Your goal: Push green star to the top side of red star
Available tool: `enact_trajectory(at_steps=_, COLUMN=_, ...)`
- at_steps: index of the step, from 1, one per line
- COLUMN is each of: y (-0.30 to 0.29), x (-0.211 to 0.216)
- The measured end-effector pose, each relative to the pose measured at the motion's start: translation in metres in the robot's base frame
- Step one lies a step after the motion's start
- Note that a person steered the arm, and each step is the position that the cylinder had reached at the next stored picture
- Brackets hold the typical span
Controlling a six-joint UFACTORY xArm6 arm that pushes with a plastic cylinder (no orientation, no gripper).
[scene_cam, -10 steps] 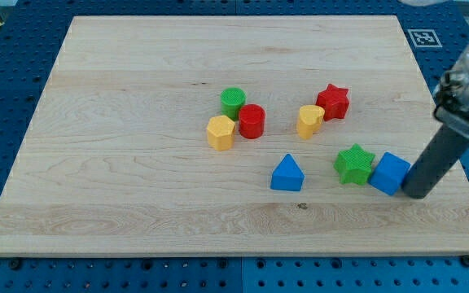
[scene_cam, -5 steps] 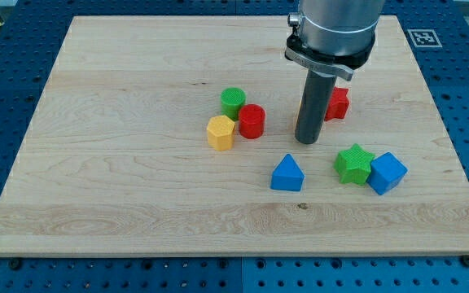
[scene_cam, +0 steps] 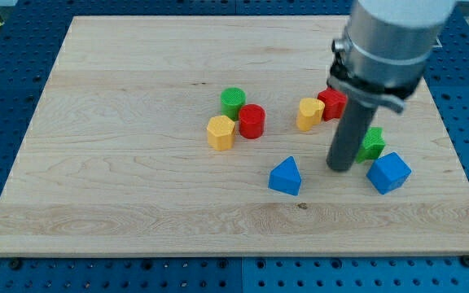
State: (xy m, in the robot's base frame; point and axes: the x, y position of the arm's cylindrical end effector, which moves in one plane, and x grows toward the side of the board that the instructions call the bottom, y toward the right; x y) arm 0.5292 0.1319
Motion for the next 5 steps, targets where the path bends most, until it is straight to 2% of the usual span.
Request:
enact_trajectory(at_steps=1, y=0.034, x=-0.022)
enact_trajectory(at_steps=2, y=0.072, x=-0.084)
enact_trajectory(at_steps=3, y=0.077, x=-0.094)
enact_trajectory(at_steps=4, y=0.092, x=-0.045)
enact_trajectory(at_steps=5, y=0.124, x=-0.086)
